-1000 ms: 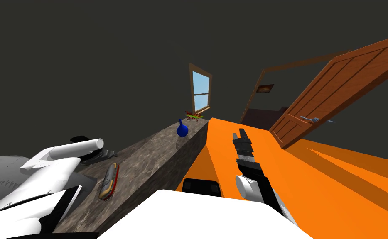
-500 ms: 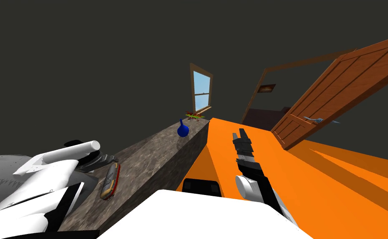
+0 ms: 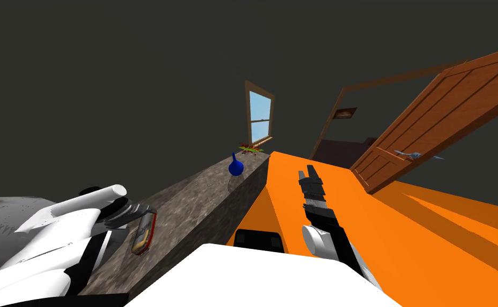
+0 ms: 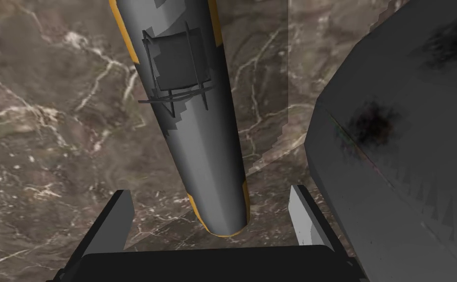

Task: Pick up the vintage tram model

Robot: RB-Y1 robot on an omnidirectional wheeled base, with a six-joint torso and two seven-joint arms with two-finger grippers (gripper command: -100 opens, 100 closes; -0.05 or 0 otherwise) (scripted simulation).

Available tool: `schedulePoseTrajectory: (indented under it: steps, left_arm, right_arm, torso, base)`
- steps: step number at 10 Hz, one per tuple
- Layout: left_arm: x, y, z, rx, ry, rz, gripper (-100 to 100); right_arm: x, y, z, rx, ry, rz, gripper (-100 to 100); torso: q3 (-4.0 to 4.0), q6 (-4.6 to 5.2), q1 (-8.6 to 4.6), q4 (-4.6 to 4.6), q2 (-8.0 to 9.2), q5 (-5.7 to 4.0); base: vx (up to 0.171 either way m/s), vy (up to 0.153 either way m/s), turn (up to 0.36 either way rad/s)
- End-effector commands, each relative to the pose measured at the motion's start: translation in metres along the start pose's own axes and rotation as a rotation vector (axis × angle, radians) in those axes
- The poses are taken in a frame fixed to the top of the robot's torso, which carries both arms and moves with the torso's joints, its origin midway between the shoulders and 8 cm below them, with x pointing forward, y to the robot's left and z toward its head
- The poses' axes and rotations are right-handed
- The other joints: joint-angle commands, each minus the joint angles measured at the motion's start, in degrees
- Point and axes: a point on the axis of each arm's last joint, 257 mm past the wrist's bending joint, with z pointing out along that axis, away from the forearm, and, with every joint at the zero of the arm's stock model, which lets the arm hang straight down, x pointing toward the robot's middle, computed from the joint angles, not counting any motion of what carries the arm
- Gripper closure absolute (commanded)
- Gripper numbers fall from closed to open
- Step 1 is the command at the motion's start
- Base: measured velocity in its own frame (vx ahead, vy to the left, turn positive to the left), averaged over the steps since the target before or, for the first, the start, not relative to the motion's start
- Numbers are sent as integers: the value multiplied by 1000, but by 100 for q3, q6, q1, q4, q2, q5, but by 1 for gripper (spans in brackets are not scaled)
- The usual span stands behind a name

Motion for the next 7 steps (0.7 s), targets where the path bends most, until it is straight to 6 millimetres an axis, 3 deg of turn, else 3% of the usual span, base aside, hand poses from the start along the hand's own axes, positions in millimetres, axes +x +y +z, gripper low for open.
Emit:
schedulePoseTrajectory:
  steps: [1,4,5,6,7]
  left_arm:
    - [7,-3,3,22,24,0,-100]
    - [33,-20,15,112,106,-3,-100]
    - [27,-18,13,93,88,-3,-100]
    - [29,-19,14,96,93,-2,0]
    - [38,-2,19,91,95,-24,-100]
  right_arm:
    - [0,0,0,0,0,0,0]
    - [0,0,0,0,0,0,0]
    - [0,0,0,0,0,0,0]
    - [0,0,0,0,0,0,0]
    - [0,0,0,0,0,0,0]
  torso:
    - [0,0,0,0,0,0]
    - [1,0,0,0,1,0]
    - [1,1,1,0,2,0]
    - [1,2,-3,0,1,-1]
    - [0,2,-6,0,1,-2]
  base:
    - [2,12,12]
    - [-2,15,29]
    - [-2,8,5]
    - [0,0,0]
    - [8,-7,-156]
